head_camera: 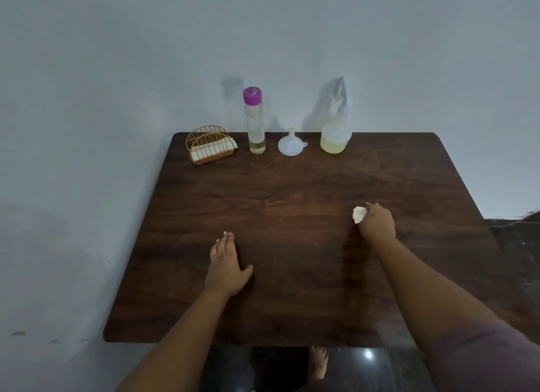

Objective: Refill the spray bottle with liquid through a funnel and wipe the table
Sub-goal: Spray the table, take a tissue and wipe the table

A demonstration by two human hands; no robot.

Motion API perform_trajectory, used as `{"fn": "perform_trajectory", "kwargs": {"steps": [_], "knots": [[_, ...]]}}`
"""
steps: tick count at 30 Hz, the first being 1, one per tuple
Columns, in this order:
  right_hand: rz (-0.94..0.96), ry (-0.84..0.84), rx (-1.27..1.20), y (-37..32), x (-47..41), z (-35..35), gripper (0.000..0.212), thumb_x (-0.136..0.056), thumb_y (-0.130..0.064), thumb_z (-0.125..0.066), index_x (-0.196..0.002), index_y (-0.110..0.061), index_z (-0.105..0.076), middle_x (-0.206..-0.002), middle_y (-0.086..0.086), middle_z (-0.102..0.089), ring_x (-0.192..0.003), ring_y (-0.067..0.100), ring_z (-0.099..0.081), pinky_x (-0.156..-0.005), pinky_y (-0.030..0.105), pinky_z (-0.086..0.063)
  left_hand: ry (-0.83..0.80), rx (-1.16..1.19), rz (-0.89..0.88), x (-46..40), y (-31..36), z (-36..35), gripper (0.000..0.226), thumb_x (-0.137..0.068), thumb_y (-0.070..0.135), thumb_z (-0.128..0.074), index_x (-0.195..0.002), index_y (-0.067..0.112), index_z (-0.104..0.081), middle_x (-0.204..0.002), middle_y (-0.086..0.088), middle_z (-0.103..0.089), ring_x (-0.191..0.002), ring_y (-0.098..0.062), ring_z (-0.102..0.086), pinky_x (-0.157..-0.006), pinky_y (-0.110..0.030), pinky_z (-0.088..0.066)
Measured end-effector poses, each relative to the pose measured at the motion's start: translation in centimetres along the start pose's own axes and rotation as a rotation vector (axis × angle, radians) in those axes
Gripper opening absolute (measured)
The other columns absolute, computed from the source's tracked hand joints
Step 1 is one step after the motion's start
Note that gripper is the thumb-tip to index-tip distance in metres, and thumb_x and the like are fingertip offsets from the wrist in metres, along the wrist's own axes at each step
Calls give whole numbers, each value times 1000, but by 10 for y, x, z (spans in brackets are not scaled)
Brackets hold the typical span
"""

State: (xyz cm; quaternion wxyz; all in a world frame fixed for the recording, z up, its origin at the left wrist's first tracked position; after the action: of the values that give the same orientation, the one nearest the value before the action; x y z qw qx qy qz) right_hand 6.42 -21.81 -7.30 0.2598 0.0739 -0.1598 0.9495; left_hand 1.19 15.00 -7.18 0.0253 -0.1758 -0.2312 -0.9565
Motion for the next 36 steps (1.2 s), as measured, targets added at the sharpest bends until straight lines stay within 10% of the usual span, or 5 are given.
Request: {"fn": "perform_trajectory", "kwargs": {"steps": [9,14,21,26,36], "knots": [[642,-306,177,-167,26,-59,55,-99,-23,-44,-150,-27,-25,-159,10,-18,-135,36,-38,-108,43,-34,61,80,35,-9,-6,4,82,-90,29,-63,-155,13,-15,-160,-1,-18,-146,-21,-19,-117,-33,-25],[1026,-531,219,-184,131,-74,31,-93,-13,-53,-123,-11,-58,-119,14,-63,-110,32,-59,-92,37,-46,68,97,6,-3,0,6,78,-91,24,-62,-154,11,-17,-159,-3,-22,-145,-21,-20,-116,-29,-23],[404,-152,-493,-79,64,-18,35,-71,13,-75,-103,1,-70,-85,15,-66,-77,14,-61,-68,14,-47,19,80,-85,12,14,-1,73,-93,24,-57,-154,12,-18,-160,-2,-22,-146,-21,-18,-116,-28,-20],[250,-55,-7,-29,14,-12,28,-86,-4,-62,-112,-11,-69,-111,9,-52,-107,30,-48,-84,35,-46,-22,27,-195,23,34,-2,72,-93,23,-55,-154,14,-18,-161,0,-19,-147,-22,-15,-116,-30,-23],[875,-237,232,-106,231,-89,44,-99,-19,-39,-143,-13,-40,-133,11,-44,-117,31,-41,-94,41,-43,-159,-170,-243,60,6,-5,73,-90,26,-54,-153,15,-18,-160,0,-21,-144,-23,-19,-111,-36,-36]]}}
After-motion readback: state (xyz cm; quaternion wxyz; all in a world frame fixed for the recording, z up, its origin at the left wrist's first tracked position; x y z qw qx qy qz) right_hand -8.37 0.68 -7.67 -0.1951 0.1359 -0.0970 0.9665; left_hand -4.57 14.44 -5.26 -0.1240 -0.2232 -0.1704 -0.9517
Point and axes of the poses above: each hand's wrist, its own x-axis away from the middle knuckle, its own z-axis out of the back of the hand, y = z × x, the point moved 5 cm from there along -x, towards the middle knuckle
